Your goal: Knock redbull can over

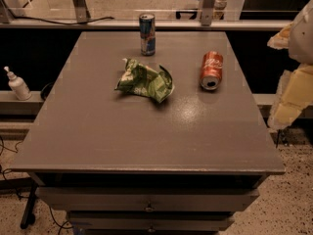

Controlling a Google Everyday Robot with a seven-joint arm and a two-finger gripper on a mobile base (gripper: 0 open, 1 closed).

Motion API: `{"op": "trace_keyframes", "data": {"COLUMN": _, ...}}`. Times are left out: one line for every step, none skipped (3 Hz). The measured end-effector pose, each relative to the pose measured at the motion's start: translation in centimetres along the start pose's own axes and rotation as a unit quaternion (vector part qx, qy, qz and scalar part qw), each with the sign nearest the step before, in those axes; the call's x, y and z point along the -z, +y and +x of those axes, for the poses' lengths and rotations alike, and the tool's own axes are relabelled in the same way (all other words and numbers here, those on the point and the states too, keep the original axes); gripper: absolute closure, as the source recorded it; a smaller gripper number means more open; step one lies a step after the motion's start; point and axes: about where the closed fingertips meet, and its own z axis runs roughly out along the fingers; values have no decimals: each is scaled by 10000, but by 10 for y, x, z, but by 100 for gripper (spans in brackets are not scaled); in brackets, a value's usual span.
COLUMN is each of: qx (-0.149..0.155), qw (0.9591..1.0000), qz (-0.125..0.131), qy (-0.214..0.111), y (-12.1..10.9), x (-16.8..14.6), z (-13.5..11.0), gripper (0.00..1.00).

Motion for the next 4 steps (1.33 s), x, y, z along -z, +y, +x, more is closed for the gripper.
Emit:
{"op": "trace_keyframes", "data": {"qx": 0, "qw": 10000, "qz": 0, "qy": 0, "y": 0, "x": 0, "z": 0, "gripper": 0}}
{"op": "trace_keyframes", "data": {"qx": -127, "qw": 9997, "qz": -50, "qy": -208, "y": -4, "x": -5, "z": -10, "gripper": 0}}
{"op": "trace_keyframes", "data": {"qx": -265, "qw": 9959, "qz": -162, "qy": -850, "y": -21, "x": -29, "z": -63, "gripper": 0}}
{"op": "trace_keyframes", "data": {"qx": -566, "qw": 9862, "qz": -162, "qy": -1546, "y": -51, "x": -51, "z": -115, "gripper": 0}}
